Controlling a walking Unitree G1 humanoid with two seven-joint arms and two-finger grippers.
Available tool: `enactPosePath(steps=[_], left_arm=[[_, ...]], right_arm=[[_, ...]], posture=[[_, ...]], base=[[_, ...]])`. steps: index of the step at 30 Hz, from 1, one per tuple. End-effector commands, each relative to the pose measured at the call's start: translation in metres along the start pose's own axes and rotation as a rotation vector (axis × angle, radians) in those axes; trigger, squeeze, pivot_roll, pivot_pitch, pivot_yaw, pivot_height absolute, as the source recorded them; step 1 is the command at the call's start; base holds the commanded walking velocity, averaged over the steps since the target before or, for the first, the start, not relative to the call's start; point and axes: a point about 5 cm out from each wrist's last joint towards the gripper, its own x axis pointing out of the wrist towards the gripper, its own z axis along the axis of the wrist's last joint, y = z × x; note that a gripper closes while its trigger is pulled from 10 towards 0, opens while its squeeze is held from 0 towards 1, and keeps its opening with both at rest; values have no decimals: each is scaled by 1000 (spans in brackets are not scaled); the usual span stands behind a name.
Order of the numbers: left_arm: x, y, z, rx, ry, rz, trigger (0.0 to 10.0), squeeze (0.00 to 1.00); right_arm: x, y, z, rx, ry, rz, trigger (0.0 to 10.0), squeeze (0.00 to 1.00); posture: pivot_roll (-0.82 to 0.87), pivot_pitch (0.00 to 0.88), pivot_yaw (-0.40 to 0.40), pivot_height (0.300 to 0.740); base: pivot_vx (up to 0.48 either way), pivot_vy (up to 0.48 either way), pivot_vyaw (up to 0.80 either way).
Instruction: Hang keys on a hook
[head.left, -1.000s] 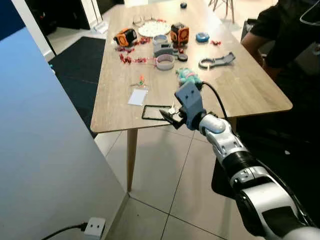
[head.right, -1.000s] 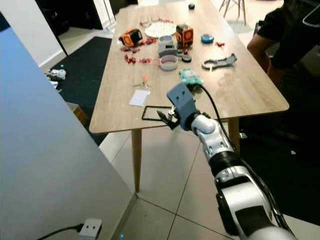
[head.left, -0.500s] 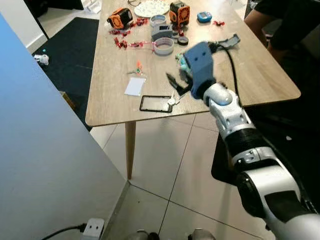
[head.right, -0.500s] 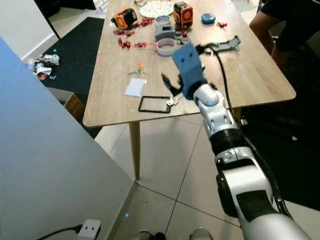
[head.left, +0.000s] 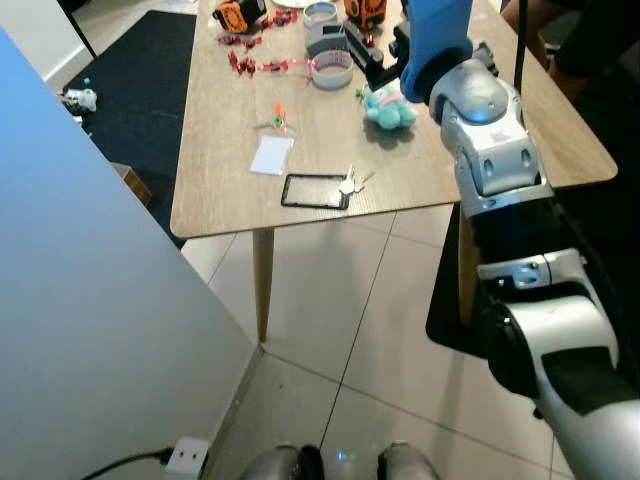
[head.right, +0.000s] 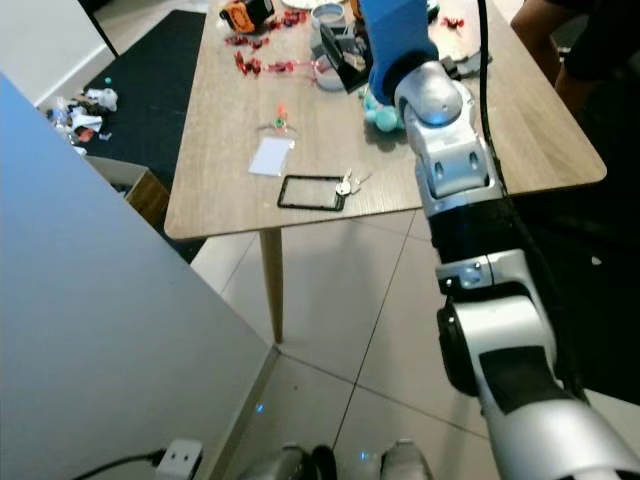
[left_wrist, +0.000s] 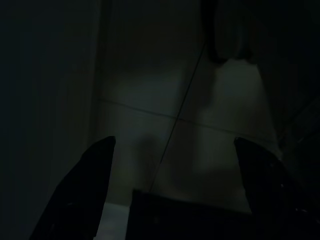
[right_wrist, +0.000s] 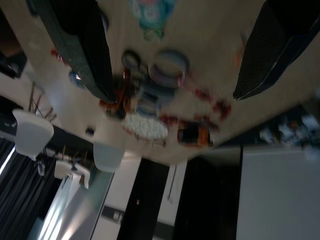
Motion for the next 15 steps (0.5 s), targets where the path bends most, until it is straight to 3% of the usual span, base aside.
enactPosePath(steps=[1, 2, 15], left_arm=[[-4, 6, -14, 5, 47, 13, 10000, 0], [-3, 6, -14, 4, 45, 13, 10000, 0], [-3, 5, -13, -5, 39, 13, 10000, 0]], right_arm=[[3, 3, 42, 7, -137, 16, 10000, 0], [3, 3, 51, 10, -162, 20, 10000, 0], [2, 7, 64, 13, -149, 1, 10000, 0]], posture=[[-146, 270, 148, 740], [-145, 265, 146, 740], [-145, 251, 134, 740]], base=[[0, 0, 0], [0, 0, 0], [0, 0, 0]])
